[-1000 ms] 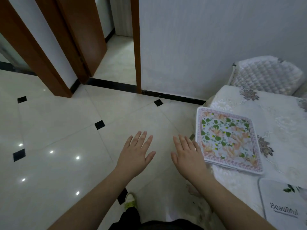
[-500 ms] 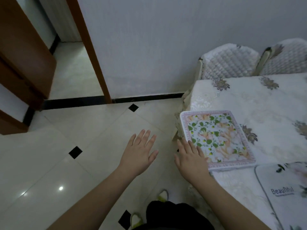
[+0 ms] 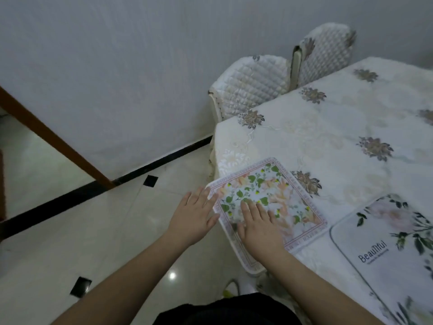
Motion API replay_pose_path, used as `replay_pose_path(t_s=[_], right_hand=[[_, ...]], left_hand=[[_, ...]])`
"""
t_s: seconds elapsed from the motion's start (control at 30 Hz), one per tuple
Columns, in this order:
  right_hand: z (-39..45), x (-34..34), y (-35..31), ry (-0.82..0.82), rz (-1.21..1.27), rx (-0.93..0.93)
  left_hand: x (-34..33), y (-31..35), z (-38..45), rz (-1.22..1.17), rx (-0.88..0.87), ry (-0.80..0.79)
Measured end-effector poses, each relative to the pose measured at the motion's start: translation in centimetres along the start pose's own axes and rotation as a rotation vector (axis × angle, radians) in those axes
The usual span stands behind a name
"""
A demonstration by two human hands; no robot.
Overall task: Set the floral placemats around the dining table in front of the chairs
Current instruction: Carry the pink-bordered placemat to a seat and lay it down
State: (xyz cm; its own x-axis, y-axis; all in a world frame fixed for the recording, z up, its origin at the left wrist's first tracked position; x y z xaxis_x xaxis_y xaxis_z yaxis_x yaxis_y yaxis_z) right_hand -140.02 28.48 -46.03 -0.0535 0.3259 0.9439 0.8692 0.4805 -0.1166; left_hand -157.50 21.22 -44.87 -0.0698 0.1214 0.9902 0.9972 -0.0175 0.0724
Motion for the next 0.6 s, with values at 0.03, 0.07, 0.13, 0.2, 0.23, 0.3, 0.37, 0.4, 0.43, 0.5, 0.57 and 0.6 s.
replay_pose_path(t_s=[0.03, 0.07, 0.13, 0.2, 0.23, 0.3, 0.37, 0.4, 0.43, 0.5, 0.57, 0.6], right_hand=[[0.1, -0.1, 0.5, 0.005, 0.0, -0.038], [0.3, -0.1, 1.1, 0.022, -0.002, -0.084], [0.6, -0.4, 2.4, 0.049, 0.047, -0.165], [0.9, -0.5, 3.4, 0.053, 0.09, -0.217], [1.1, -0.8, 3.8, 0.062, 0.104, -0.243], [1.4, -1.3, 4.7, 0.076, 0.123, -0.297], [1.5, -1.9, 5.3, 0.064, 0.138, -0.357], [1.7, -2.3, 5.6, 0.074, 0.146, -0.383], [1.7, -2.6, 5.8, 0.086, 0.153, -0.415], [1.8, -3.1, 6.0, 0.096, 0.159, -0.46], [2.0, -3.7, 6.2, 0.117, 0.152, -0.505], [2.0, -3.9, 6.0, 0.121, 0.15, -0.537]], left_hand=[[0.0, 0.0, 1.0, -0.003, -0.022, -0.003], [0.1, 0.2, 2.0, -0.012, -0.044, -0.014], [0.0, 0.8, 4.1, -0.035, -0.099, -0.026], [-0.3, 1.3, 6.1, -0.046, -0.153, -0.052], [-0.8, 1.4, 7.1, -0.042, -0.184, -0.077], [-1.8, 1.7, 8.8, -0.036, -0.247, -0.125], [-2.5, 1.9, 10.6, -0.025, -0.315, -0.152], [-2.8, 1.9, 11.5, -0.013, -0.35, -0.163], [-3.1, 2.0, 12.4, -0.007, -0.386, -0.177], [-3.5, 2.1, 13.7, -0.008, -0.442, -0.168], [-4.2, 1.9, 14.8, -0.01, -0.514, -0.163], [-4.6, 1.8, 15.2, -0.002, -0.562, -0.154]])
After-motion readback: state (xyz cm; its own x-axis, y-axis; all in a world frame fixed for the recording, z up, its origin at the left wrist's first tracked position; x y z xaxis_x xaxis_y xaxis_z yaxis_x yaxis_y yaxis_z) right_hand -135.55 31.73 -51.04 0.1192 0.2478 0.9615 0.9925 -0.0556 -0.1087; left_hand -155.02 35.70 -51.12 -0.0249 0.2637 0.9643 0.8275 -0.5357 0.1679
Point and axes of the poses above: each hand's wrist, its own z-axis towards the middle knuckle, its own x-axis out of the back of the hand, y = z × x, the point moved 4 cm from there along z, towards the middle knuckle, and after that the axes turned 11 degrees about -x, right-handed, at the moved point
